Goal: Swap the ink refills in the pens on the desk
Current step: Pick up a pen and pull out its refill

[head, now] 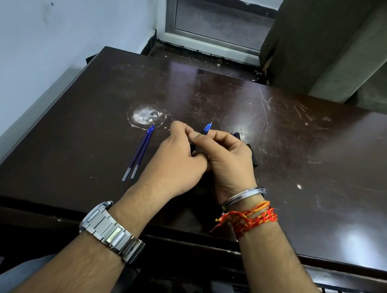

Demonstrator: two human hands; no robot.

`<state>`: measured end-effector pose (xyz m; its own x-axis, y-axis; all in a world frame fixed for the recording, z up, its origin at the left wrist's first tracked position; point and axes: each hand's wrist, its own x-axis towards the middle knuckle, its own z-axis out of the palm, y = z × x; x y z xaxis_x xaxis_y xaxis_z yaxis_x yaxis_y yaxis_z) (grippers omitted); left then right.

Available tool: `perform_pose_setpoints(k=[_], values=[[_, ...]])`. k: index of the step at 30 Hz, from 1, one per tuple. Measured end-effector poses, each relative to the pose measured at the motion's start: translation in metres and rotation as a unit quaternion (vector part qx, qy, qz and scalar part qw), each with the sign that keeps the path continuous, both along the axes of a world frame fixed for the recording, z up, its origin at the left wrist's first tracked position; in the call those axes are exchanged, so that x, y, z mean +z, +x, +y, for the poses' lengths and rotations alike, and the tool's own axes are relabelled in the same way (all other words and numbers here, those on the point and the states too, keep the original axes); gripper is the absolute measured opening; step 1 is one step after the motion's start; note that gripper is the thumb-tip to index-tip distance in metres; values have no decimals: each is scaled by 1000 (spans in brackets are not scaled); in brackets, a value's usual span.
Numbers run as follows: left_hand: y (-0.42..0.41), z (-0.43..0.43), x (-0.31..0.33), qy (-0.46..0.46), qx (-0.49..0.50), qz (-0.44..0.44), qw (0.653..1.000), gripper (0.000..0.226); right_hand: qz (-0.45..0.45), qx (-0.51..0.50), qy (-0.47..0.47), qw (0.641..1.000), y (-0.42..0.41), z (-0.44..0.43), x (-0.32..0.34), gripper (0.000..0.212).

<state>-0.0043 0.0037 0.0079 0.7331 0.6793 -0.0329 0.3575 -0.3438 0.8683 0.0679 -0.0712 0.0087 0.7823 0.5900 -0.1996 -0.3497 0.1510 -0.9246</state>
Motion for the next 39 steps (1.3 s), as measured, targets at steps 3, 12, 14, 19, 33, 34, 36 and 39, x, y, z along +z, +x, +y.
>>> perform_pose_setpoints(k=[3,12,14,19,33,34,36,39], values=[[0,0,1,1,2,3,1000,25,9,3,10,1000,1,0,0,16],[0,0,1,-1,7,2,1000,23,4,13,3,1000,-1,1,2,12],[0,0,1,3,2,0,1000,23,-6,-9,-4,1000,-1,1,1,18],[0,0,1,-5,2,-1,1000,24,6,12,3,1000,0,0,2,12],[0,0,1,-16,4,-4,1000,23,33,9,24,999,-4,1,6,8],[0,0,1,-17,4,-2,1000,24,32,11,26,999,-4,1,6,8],[0,1,2,-8,7,2,1000,24,11,-1,13,1000,-4,1,5,10],[-1,0,2,-4,1,-3,1000,23,13,-15,7,1000,-4,1,4,17]])
